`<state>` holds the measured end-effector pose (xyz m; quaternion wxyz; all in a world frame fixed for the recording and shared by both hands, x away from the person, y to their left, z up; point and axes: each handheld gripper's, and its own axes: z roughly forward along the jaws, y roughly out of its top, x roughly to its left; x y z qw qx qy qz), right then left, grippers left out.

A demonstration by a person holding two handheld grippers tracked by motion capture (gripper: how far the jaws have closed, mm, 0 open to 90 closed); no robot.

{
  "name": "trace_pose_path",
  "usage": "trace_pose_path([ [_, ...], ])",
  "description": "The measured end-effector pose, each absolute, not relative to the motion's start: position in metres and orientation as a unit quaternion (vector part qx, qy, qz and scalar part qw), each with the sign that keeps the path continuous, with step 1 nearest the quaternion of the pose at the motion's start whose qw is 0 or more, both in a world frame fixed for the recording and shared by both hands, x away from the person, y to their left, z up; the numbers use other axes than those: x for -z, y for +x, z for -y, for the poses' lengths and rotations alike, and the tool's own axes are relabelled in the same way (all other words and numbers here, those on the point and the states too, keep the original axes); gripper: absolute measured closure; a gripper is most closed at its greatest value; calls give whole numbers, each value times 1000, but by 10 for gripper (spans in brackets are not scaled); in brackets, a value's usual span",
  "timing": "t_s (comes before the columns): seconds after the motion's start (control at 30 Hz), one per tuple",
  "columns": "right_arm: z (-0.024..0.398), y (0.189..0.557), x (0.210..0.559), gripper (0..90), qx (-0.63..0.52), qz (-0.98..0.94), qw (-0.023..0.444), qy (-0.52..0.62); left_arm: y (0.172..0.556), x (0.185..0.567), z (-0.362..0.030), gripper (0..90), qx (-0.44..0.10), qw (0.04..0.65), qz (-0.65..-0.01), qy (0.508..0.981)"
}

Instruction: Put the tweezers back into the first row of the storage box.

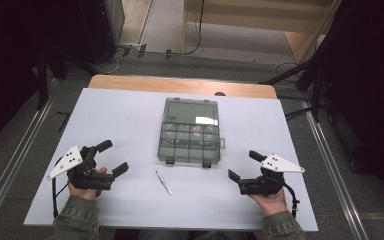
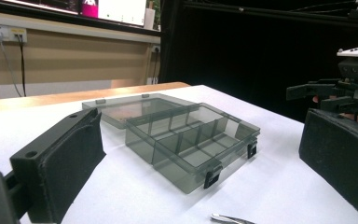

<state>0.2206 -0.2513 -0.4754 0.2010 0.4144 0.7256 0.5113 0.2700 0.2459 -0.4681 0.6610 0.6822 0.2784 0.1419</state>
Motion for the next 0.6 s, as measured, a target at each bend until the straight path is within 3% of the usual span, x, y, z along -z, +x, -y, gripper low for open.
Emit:
trace_pose_path([
  [0.6, 227, 229, 470, 0, -481, -761, 178, 396, 270, 467, -247, 0, -139, 667, -277, 678],
])
